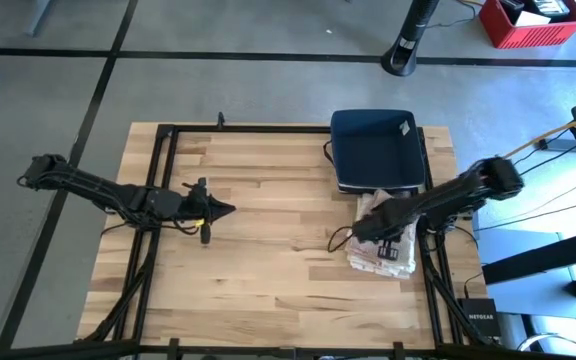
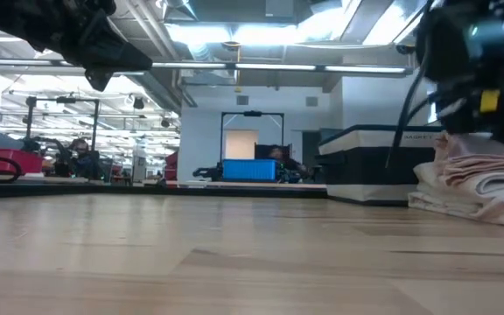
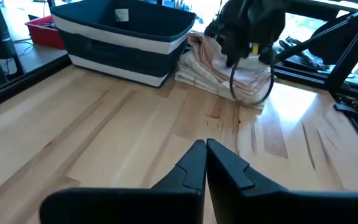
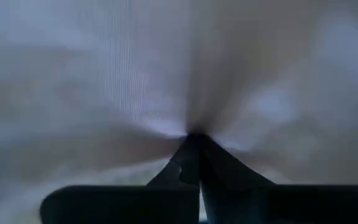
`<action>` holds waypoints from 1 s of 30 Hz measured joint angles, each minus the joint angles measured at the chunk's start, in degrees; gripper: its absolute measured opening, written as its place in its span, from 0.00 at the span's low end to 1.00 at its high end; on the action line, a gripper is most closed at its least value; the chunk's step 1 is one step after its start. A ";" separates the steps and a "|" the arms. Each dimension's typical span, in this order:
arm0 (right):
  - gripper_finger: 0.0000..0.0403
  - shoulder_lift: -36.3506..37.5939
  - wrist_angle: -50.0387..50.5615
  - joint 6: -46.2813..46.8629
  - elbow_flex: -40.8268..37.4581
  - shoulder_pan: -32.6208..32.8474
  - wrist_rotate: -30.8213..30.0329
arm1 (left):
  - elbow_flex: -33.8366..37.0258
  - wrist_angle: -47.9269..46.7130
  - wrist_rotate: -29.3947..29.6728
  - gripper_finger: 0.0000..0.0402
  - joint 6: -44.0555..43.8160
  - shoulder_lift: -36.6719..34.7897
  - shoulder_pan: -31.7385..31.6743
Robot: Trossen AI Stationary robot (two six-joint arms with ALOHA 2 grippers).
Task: Fold towel
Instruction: Move the stacked towels to the center of the table
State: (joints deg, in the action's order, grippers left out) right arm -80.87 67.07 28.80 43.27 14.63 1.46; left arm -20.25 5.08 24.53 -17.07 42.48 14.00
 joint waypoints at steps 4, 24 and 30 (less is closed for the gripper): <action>0.00 -7.26 -5.18 -4.37 0.11 -0.02 -2.18 | 0.00 -0.09 0.02 0.00 -0.81 0.00 0.21; 0.00 -12.62 -39.38 -11.65 6.67 -2.77 -9.21 | 0.00 0.08 0.04 0.01 -0.72 0.00 1.73; 0.00 -17.98 -51.72 -13.31 6.96 -6.93 -9.01 | 0.00 0.07 0.07 0.01 -1.73 0.00 1.90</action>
State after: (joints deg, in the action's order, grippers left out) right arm -98.85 15.35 15.49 50.22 7.70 -7.56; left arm -20.25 5.15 24.60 -18.81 42.48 15.90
